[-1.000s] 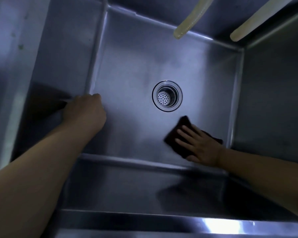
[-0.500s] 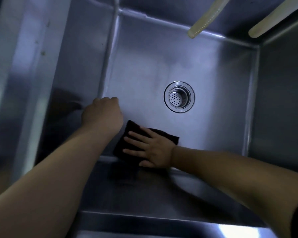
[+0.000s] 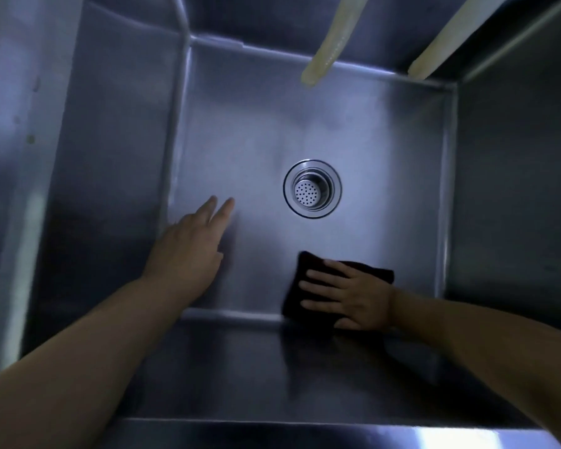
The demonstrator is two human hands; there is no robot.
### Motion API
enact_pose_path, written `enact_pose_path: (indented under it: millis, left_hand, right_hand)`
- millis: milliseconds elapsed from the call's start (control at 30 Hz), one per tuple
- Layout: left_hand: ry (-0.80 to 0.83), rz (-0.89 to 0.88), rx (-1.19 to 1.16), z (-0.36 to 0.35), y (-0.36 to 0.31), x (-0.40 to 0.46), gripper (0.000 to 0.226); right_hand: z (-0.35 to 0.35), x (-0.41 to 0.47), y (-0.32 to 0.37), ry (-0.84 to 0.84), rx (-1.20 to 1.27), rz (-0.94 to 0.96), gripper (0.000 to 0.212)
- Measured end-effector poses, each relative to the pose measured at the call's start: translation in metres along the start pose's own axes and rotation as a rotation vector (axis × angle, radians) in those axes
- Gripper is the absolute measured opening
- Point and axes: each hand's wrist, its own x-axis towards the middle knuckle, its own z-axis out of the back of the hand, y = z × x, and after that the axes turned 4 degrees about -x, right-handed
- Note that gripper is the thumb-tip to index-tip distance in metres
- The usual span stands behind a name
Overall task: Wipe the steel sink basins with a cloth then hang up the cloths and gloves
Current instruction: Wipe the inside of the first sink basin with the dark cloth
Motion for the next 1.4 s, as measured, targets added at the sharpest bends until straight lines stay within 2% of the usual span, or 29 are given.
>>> enact_pose_path:
  millis: [100,233,400,500,600,700,833,1067,1167,1233,1400]
  left_hand:
    - [0.091,-0.104,0.109,-0.008,-0.014,-0.003,0.084]
    - [0.163,-0.221,0.272,-0.013,-0.023,0.008,0.086]
    - [0.235,-0.145,0.44,-0.017,-0.018,0.043,0.108]
    - [0.302,-0.082,0.429,-0.03,-0.016,0.051,0.121]
    - [0.304,-0.062,0.389,-0.041,-0.013,0.054,0.125]
    - [0.31,-0.069,0.355,-0.044,-0.007,0.057,0.126]
    - [0.317,-0.066,0.315,-0.048,-0.002,0.06,0.127]
    - [0.308,-0.04,0.267,-0.052,-0.002,0.062,0.125]
    - [0.311,-0.038,0.296,-0.053,-0.001,0.061,0.128]
    - [0.313,-0.043,0.292,-0.053,0.0,0.061,0.129]
    - [0.318,-0.059,0.29,-0.049,0.0,0.061,0.127]
  right_hand:
    - [-0.004,-0.044,-0.027,-0.001,0.033,-0.142,0.059]
    - [-0.003,-0.038,-0.059,-0.07,-0.011,-0.394,0.066]
    - [0.013,-0.02,-0.108,-0.108,0.044,-0.727,0.071]
    - [0.022,0.001,-0.137,-0.123,0.097,-0.999,0.067]
    - [0.029,0.03,-0.164,-0.153,0.105,-1.157,0.064]
    - [0.043,0.071,-0.185,-0.161,0.109,-1.171,0.065]
    - [0.058,0.136,-0.192,-0.169,0.094,-1.09,0.068]
    - [0.081,0.241,-0.154,-0.145,0.045,-0.743,0.066]
    - [0.088,0.26,-0.165,-0.135,0.042,-0.657,0.063]
    - [0.09,0.255,-0.182,-0.151,0.044,-0.69,0.064]
    - [0.079,0.185,-0.228,-0.255,0.106,-0.935,0.067]
